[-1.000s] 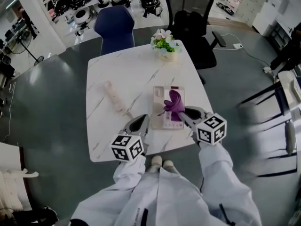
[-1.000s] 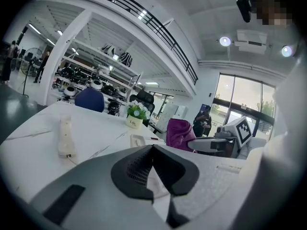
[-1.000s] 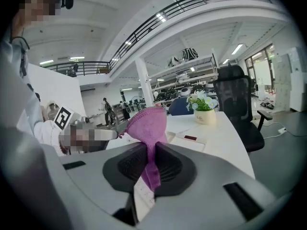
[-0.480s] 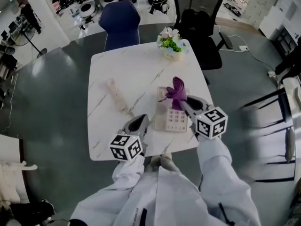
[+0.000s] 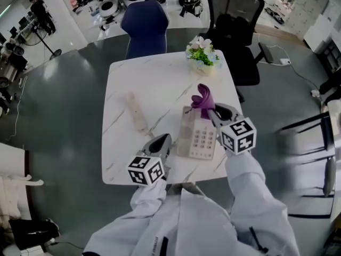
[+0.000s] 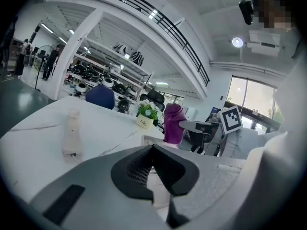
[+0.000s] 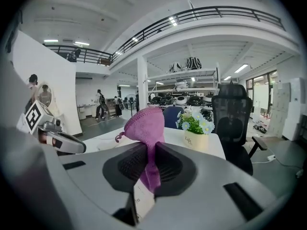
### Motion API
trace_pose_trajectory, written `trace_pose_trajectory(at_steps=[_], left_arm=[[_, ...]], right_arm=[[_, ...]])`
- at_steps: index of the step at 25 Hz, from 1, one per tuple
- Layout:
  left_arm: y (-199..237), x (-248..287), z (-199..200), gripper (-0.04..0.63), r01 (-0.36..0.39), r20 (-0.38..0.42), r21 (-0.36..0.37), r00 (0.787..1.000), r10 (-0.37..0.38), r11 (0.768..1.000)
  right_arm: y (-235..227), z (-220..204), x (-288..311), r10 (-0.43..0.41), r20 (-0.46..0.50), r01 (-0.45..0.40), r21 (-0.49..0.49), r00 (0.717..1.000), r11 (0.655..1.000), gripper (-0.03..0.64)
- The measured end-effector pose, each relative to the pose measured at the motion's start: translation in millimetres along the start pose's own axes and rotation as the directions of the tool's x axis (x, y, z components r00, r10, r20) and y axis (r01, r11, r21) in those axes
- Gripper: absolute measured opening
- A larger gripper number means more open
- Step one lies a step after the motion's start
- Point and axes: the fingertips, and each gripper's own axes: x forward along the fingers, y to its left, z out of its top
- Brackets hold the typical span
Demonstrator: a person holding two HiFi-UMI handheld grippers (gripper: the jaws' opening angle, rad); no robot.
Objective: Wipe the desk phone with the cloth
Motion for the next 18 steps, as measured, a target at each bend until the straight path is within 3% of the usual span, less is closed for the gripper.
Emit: trace_pose_trajectory(at_steps=[8, 18], left_arm=[[13, 8, 7, -0.002, -0.045, 0.011, -0.012, 0.999, 0.045, 0.999], [26, 11, 6, -0.002, -0.084, 0.008, -0.035, 0.996, 0.084, 0.996]], right_arm=[[-12, 8, 33, -0.019, -0.049, 0.008, -0.206, 0.999, 0.979, 0.032], [18, -34, 68, 0.075, -0.227, -0.14, -0.286, 0.971, 0.948, 0.032]])
